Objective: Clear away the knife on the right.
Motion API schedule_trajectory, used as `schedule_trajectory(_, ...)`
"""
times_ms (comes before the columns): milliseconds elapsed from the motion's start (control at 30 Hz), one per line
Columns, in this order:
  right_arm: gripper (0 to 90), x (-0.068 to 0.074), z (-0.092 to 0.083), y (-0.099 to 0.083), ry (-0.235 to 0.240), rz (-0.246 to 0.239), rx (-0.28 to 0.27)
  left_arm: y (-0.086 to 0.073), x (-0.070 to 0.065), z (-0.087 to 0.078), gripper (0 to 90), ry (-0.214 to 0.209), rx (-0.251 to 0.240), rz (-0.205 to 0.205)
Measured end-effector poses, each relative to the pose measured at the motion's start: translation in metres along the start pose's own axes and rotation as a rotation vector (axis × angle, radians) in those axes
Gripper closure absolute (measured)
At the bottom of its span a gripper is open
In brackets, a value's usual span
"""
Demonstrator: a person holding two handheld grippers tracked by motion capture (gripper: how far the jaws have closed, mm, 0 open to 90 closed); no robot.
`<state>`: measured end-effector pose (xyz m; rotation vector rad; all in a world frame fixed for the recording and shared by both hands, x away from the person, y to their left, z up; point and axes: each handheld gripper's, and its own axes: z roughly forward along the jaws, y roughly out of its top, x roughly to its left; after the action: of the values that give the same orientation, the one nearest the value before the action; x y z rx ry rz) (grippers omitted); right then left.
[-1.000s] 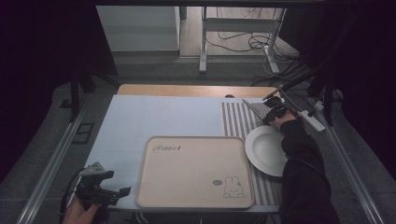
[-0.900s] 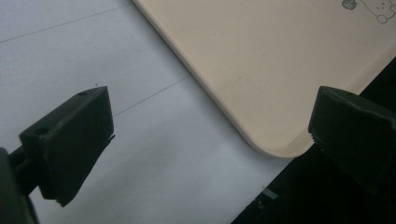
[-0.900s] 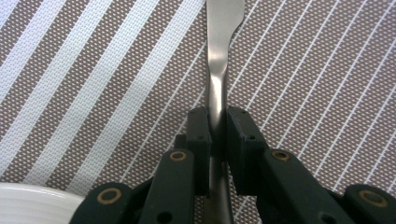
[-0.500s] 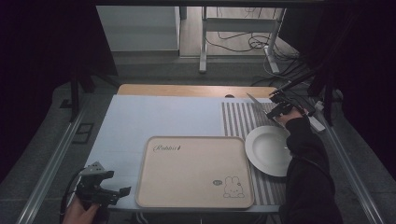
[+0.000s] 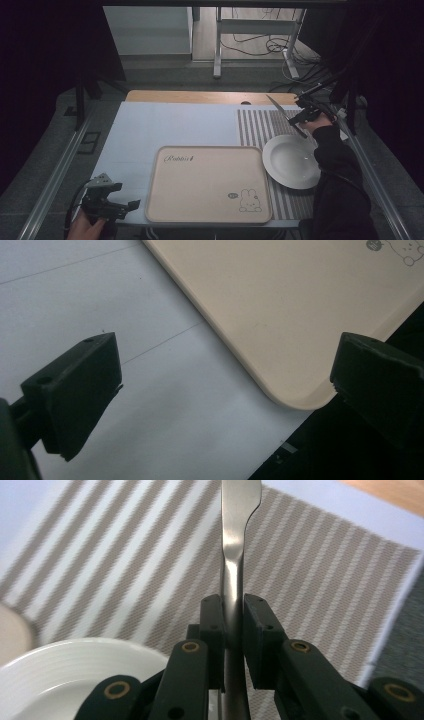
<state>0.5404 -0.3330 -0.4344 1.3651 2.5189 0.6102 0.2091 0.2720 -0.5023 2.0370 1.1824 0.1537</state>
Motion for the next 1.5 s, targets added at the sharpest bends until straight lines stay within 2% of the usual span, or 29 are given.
schedule_trajectory(33, 80.4, 0.007, 0.0, -0.002, 0.015, -0.005, -0.002, 0.0, 0.0, 0.0, 1.2, 0.0, 0.0, 0.0)
schedule_trajectory(267, 80.4, 0.026, -0.001, -0.01, 0.031, -0.047, -0.007, 0.0, 0.0, 0.0, 1.2, 0.0, 0.001, 0.0)
schedule_trajectory(333, 80.3, 0.033, -0.001, -0.013, 0.025, -0.071, -0.004, 0.0, 0.0, 0.0, 1.2, 0.0, 0.001, 0.0)
schedule_trajectory(600, 80.3, 0.06, -0.003, -0.025, 0.061, -0.118, -0.017, 0.0, 0.0, 0.0, 1.2, 0.002, 0.004, 0.001)
schedule_trajectory(767, 80.3, 0.079, -0.005, -0.031, 0.066, -0.16, -0.011, 0.001, 0.0, 0.001, 1.2, 0.003, 0.006, 0.002)
schedule_trajectory(1267, 80.3, 0.146, -0.004, -0.049, 0.146, -0.281, -0.008, 0.001, -0.001, 0.001, 1.2, 0.003, 0.007, 0.003)
schedule_trajectory(1500, 80.3, 0.177, -0.003, -0.055, 0.18, -0.322, -0.003, 0.001, -0.001, 0.001, 1.3, 0.005, 0.009, 0.004)
